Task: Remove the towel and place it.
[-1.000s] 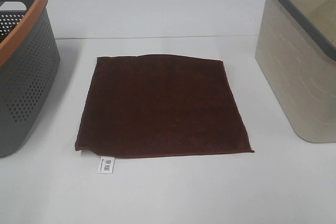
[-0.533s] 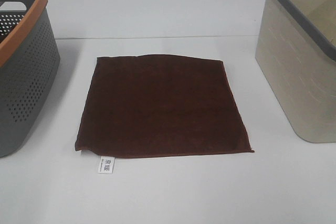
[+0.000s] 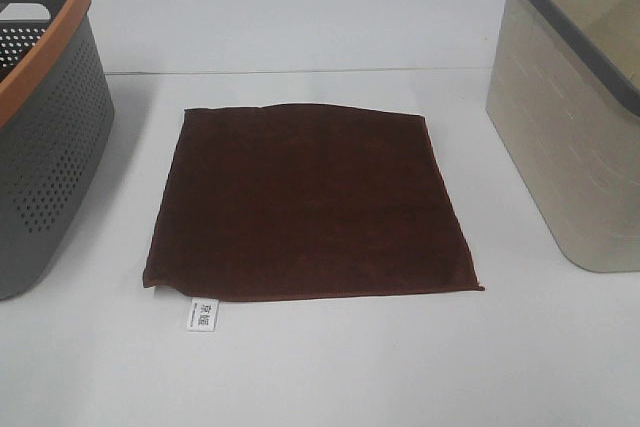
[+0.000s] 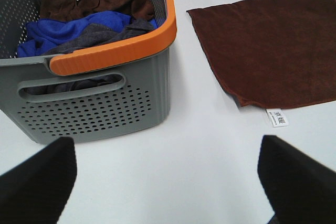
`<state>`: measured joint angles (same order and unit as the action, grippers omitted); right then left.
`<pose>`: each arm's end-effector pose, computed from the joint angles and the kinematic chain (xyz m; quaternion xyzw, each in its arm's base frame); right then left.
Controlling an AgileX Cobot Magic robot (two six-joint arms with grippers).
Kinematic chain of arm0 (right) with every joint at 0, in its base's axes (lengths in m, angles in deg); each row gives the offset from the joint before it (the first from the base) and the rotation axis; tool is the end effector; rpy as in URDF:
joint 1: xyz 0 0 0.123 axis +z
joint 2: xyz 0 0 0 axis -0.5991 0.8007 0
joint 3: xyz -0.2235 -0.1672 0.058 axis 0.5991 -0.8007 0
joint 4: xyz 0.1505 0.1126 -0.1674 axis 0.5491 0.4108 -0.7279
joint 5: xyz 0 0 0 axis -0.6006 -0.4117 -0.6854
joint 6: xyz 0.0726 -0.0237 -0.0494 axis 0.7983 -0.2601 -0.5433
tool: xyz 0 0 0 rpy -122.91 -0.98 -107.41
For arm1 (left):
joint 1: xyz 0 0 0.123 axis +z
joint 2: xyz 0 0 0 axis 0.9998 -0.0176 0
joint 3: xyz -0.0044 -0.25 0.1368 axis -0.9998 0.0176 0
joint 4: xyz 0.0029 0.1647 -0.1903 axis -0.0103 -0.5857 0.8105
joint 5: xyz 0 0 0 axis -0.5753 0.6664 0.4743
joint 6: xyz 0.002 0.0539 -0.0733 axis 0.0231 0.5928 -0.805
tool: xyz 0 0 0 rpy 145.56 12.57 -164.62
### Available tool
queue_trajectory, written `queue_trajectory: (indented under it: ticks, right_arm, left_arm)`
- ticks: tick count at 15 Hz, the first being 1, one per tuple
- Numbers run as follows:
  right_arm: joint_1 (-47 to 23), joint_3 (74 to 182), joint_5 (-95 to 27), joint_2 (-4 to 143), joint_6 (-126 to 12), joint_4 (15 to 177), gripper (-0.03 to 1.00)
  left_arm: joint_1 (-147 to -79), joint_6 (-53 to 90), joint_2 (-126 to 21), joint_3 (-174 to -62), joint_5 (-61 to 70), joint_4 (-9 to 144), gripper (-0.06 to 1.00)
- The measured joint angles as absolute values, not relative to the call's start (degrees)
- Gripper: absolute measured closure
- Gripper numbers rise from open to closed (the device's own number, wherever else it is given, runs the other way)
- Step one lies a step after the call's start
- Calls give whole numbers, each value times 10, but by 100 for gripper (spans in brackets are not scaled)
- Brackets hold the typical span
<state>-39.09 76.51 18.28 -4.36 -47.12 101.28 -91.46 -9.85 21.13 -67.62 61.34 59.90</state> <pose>-0.0074 0.0184 0.2783 -0.0851 0.8451 0.0435 0.5260 -0.0074 -0.0077 0.2816 0.0614 0.8440 -0.0366 0.5316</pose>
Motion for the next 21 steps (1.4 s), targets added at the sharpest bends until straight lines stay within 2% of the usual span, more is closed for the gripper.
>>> queue_trajectory:
  ticks: [21]
  right_arm:
    - [-391, 765, 183, -44, -471, 1013, 28]
  left_arm:
    - [-915, -97, 211, -676, 613, 599, 6]
